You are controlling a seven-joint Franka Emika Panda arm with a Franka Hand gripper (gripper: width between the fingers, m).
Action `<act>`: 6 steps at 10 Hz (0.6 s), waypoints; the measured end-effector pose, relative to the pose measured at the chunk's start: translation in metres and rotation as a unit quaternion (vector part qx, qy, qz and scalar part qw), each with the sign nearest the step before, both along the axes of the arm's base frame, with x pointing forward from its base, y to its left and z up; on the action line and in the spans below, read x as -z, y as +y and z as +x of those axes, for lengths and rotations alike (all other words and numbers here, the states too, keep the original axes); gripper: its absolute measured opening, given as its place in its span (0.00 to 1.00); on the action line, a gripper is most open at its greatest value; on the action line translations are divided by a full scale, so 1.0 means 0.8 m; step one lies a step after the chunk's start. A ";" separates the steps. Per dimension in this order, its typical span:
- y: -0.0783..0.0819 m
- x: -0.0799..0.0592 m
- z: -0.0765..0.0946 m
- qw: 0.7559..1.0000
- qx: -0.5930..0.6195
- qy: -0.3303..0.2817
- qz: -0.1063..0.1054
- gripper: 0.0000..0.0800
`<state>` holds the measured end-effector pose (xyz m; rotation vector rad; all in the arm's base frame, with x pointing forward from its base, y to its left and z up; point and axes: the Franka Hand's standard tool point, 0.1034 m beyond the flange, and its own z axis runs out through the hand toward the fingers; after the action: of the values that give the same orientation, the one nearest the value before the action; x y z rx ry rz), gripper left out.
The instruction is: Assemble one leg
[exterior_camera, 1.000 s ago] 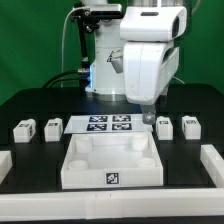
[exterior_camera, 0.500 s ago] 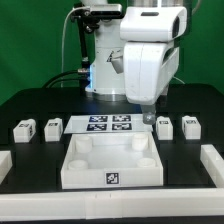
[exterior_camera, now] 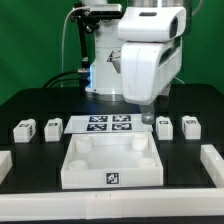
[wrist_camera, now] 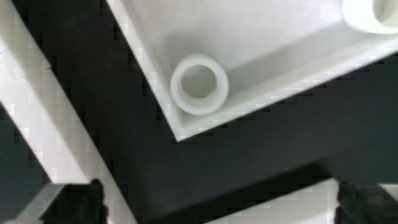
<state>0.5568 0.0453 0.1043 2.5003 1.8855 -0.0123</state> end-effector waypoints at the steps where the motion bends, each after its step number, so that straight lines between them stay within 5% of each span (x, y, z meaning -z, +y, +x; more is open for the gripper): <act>1: -0.010 0.012 -0.018 0.999 -0.042 0.005 0.001 0.81; 4: -0.022 0.019 -0.019 0.981 -0.196 0.000 0.000 0.81; 6: -0.022 0.020 -0.020 0.980 -0.197 0.001 0.000 0.81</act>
Offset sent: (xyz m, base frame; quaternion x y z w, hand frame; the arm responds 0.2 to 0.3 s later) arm 0.0064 0.0035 0.0035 -0.0160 0.0259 -0.2601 0.9651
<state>0.5411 0.0278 0.0887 2.0793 2.3408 -0.0121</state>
